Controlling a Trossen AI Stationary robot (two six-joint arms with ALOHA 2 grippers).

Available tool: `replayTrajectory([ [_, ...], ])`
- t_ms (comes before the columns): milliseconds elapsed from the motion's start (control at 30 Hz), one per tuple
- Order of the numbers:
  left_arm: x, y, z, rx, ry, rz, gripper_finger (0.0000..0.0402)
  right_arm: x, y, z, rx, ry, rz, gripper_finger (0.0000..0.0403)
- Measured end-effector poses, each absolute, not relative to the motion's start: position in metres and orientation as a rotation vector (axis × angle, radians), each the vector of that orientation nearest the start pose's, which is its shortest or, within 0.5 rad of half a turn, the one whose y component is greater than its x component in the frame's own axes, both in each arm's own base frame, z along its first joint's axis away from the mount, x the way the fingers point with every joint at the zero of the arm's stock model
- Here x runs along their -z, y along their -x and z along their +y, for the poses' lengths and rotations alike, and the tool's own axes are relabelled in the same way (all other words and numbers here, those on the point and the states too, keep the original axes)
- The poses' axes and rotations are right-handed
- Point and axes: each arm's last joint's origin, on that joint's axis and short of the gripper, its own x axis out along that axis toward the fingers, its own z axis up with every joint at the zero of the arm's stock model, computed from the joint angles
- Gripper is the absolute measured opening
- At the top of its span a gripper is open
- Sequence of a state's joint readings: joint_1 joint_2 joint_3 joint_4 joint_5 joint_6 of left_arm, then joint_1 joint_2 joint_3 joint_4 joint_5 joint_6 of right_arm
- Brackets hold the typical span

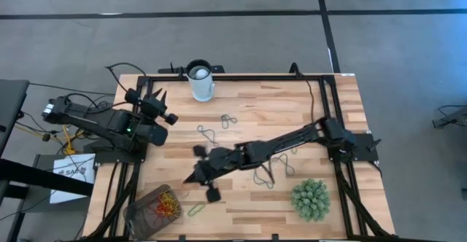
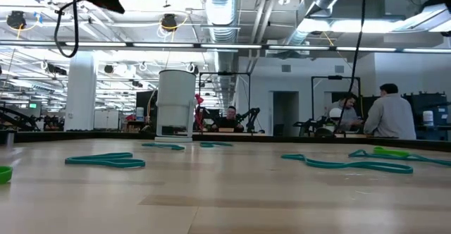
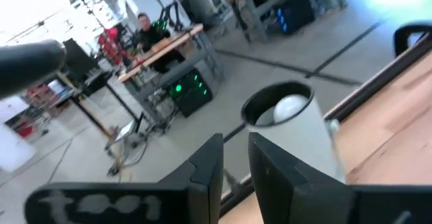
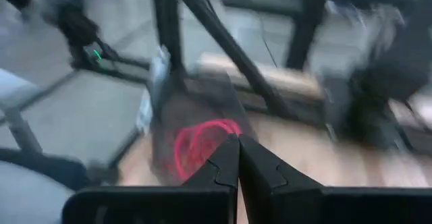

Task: Pick and place items into bin
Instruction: Put the red rubber band into the black bin

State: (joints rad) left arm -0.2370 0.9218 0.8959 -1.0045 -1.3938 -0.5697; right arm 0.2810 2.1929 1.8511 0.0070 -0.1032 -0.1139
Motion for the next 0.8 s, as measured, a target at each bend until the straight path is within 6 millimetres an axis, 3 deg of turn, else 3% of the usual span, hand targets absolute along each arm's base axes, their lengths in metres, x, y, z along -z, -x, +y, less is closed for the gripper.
replayTrajectory([
  [233, -0.304, -0.148, 0.005, -1.222, -0.268, 0.461, 0.0061, -0.255, -0.535, 0.17, -0.465, 0.216, 0.294, 0.0],
  [367, -0.302, -0.148, 0.008, -1.207, -0.239, 0.488, 0.0061, -0.235, -0.555, 0.178, -0.5, 0.205, 0.254, 0.0],
  [533, -0.301, -0.149, 0.008, -1.166, -0.207, 0.521, 0.0061, -0.208, -0.564, 0.181, -0.517, 0.18, 0.189, 0.0],
  [800, -0.301, -0.149, 0.008, -1.166, -0.206, 0.52, 0.0061, -0.204, -0.568, 0.169, -0.492, 0.086, 0.229, 0.0002],
])
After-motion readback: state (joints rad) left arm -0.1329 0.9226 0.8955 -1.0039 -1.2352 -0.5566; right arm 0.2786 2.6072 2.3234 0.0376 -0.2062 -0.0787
